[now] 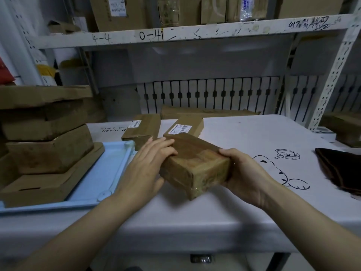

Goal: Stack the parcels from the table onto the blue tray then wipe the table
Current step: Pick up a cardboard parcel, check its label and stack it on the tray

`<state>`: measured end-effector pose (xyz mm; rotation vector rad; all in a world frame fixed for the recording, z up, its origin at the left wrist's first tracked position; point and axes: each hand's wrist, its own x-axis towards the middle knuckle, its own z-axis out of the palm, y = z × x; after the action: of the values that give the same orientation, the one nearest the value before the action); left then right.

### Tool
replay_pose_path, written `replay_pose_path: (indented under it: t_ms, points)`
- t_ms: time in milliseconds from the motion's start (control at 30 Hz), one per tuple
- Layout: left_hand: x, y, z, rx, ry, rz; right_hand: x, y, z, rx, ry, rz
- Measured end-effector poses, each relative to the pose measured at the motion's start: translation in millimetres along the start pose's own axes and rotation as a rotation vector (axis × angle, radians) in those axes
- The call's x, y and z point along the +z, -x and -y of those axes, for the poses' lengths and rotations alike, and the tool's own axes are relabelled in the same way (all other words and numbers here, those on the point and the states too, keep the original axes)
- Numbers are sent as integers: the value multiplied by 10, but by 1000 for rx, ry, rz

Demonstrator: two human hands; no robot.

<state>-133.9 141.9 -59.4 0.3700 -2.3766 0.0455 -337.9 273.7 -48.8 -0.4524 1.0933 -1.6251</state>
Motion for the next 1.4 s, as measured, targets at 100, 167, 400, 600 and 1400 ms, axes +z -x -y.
replay_pose_path:
  t_ms: [100,167,400,600,1400]
  points:
    - [8,26,23,39,-30,8,-14,5,-32,-45,50,56]
    - [7,52,38,28,-53,3,-27,3,-36,-112,128,87]
    - [14,83,51,-79,-87,-64,-87,-53,-49,-213,230,170]
    - [25,72,66,-70,-119,-82,-91,-81,-69,-217,211,161]
    - [-103,9,-159,-379,191,-22,-93,-58,14,-290,263,8]
